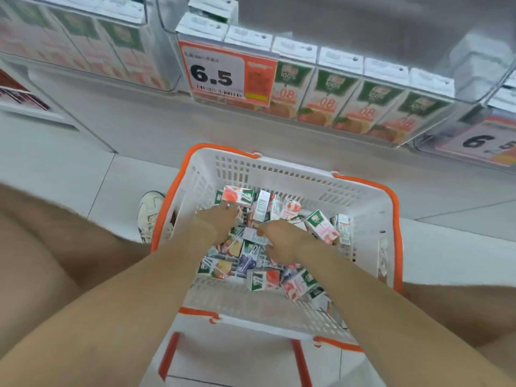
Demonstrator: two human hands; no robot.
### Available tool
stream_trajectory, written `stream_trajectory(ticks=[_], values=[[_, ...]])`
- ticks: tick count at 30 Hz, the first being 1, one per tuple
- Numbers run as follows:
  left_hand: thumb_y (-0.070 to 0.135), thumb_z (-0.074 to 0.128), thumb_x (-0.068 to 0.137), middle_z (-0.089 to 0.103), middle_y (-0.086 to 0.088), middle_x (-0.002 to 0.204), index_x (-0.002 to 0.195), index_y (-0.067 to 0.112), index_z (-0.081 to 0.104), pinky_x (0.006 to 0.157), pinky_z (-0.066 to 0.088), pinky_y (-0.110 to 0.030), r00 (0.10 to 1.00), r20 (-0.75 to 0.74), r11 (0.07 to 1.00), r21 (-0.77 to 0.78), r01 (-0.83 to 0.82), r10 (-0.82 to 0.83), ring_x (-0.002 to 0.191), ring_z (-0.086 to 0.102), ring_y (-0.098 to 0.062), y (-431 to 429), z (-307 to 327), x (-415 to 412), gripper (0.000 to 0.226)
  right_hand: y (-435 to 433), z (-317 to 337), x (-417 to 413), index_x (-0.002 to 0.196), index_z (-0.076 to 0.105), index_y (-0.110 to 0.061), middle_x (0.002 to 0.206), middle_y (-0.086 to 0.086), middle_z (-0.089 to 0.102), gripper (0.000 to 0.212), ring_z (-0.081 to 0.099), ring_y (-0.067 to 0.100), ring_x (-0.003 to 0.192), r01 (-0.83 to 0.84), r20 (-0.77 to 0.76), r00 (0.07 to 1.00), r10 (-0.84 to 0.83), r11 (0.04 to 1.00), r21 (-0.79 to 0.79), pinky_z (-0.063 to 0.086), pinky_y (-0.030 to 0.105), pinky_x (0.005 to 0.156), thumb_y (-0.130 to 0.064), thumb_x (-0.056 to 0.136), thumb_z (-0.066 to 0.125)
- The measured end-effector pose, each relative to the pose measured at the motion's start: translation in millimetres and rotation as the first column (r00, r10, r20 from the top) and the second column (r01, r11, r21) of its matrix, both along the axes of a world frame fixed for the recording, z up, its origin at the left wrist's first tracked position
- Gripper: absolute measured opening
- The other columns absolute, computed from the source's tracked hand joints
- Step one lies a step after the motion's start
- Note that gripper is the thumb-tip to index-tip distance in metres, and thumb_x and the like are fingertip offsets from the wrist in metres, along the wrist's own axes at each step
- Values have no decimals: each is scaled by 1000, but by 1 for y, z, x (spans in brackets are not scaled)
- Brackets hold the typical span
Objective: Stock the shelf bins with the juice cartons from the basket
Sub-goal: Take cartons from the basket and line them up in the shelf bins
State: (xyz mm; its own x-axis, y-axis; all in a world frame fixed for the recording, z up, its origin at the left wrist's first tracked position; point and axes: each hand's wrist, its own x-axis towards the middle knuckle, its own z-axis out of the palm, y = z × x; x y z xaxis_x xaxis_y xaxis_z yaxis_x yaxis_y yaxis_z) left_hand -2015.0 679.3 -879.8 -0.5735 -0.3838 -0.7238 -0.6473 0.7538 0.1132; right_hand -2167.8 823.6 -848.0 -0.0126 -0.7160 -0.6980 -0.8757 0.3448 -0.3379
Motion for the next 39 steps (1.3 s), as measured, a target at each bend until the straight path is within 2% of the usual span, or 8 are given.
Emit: stream_trajectory(ticks=[8, 12, 17, 19, 22, 26, 31, 39], values=[[-13, 57, 86, 32, -20, 156, 154, 27, 38, 96, 58, -53, 980, -36, 976, -100, 193, -198, 127, 58, -42, 8, -7, -9, 81, 12, -23, 16, 143, 62, -17, 167, 24, 14, 55, 18, 45, 154, -416, -260, 875, 408, 909, 28, 41, 54, 116, -1, 91, 71], [-17, 57, 83, 32, -27, 154, 162, 28, 25, 76, 60, -46, 979, -76, 970, -171, 174, -189, 104, 68, -41, 10, -5, -14, 97, 11, -24, 19, 134, 67, -11, 161, 33, 31, 43, 27, 48, 153, -480, -343, 825, 449, 877, -5, 31, 54, 123, -3, 92, 73], [-1, 65, 86, 49, -19, 134, 140, 19, 37, 64, 59, -45, 975, -204, 985, -161, 60, -93, 83, 69, -37, 9, -5, -9, 64, 9, -11, 13, 116, 60, -26, 111, 11, 66, 30, 67, 33, 96, 182, 151, 976, -156, 968, -175, 59, 48, 84, -6, 93, 65], [6, 73, 84, 54, -14, 127, 133, 17, 39, 61, 52, -39, 967, -254, 996, -86, -27, 4, 82, 65, -31, 4, 2, -6, 60, 6, -1, 6, 114, 42, -28, 93, 11, 67, 41, 67, 32, 76, 486, 353, 822, -447, 874, -24, 58, 49, 69, -7, 91, 70], [17, 82, 81, 62, -6, 129, 133, 19, 48, 71, 47, -32, 927, -305, 975, 105, -194, 218, 96, 63, -23, -10, 26, -2, 63, 6, 17, -6, 132, 30, -24, 120, 21, 63, 62, 72, 36, 93, 667, 471, 521, -711, 684, 295, 64, 43, 81, -2, 92, 73], [18, 81, 81, 65, -5, 133, 137, 18, 63, 81, 62, -35, 803, -266, 833, 329, -445, 534, 93, 75, -21, -21, 59, 2, 58, 13, 39, -17, 147, 32, -38, 118, 18, 61, 85, 72, 27, 101, 716, 499, 420, -758, 614, 331, 64, 43, 90, 2, 85, 74], [-5, 70, 88, 67, -10, 79, 113, 6, 63, 81, 67, -44, 616, -101, 508, 676, -534, 781, 59, 71, -15, -23, 128, 2, 28, 15, 94, -16, 140, 43, -50, 98, 20, 60, 85, 62, 29, 83, 727, 624, 444, -643, 666, 168, 59, 39, 79, 10, 84, 66], [2, 70, 78, 69, -5, 75, 93, 13, 66, 69, 59, -31, 714, -286, 708, 582, -400, 639, 65, 64, -17, -20, 230, 2, 19, 15, 184, -3, 119, 38, -27, 78, 10, 63, 42, 55, 24, 66, 797, 657, 514, -552, 590, -128, 45, 43, 65, -1, 93, 57]])
